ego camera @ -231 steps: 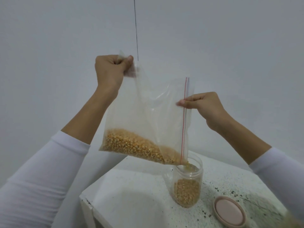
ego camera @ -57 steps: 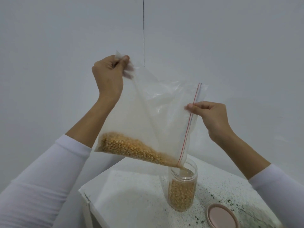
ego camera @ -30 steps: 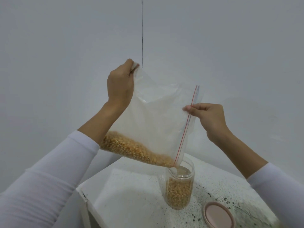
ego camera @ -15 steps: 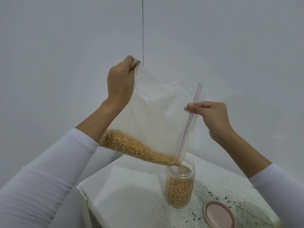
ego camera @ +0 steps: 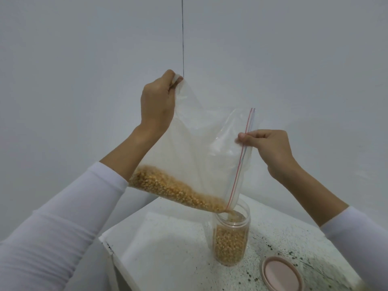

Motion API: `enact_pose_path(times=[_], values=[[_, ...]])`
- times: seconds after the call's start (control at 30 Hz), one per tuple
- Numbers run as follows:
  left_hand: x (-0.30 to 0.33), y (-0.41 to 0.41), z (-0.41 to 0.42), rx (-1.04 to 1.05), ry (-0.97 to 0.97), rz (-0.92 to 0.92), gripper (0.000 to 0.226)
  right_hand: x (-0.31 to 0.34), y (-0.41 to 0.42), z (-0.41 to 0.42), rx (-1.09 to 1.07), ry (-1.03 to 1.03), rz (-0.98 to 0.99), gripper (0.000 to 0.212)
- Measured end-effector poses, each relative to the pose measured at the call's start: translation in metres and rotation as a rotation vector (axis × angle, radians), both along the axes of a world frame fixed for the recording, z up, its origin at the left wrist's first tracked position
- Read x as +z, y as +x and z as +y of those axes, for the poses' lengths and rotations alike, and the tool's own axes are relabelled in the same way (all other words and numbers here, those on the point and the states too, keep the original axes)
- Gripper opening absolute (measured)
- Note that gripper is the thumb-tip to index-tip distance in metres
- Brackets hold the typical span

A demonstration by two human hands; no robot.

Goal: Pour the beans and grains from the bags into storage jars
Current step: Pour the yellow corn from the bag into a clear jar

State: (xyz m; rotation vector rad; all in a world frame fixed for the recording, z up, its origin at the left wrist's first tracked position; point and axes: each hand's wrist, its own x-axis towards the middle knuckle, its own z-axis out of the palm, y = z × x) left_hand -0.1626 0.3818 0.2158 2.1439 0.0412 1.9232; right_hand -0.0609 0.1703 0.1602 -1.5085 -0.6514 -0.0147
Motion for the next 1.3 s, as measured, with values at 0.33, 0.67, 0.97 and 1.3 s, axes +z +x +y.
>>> enact_pose_path(times=[0.33,0.67,0.97,1.3], values=[[0.0,0.002,0.003,-0.018,0.019,-0.005,0.025,0.0,0.005,-0.002,-0.029,0.032,-0.009,0.006],[0.001,0.002,0.004,-0.016,0.003,0.022,0.025,-0.002,0.004,-0.002,-0.014,-0.013,-0.038,0.008],[0.003,-0.004,0.007,-0.016,-0.028,0.017,0.029,0.0,0.001,-0.003,-0.033,0.029,-0.042,0.008],[0.011,-0.012,0.007,-0.022,-0.002,-0.018,0.027,0.004,-0.009,-0.003,-0.029,0.091,-0.041,0.009]])
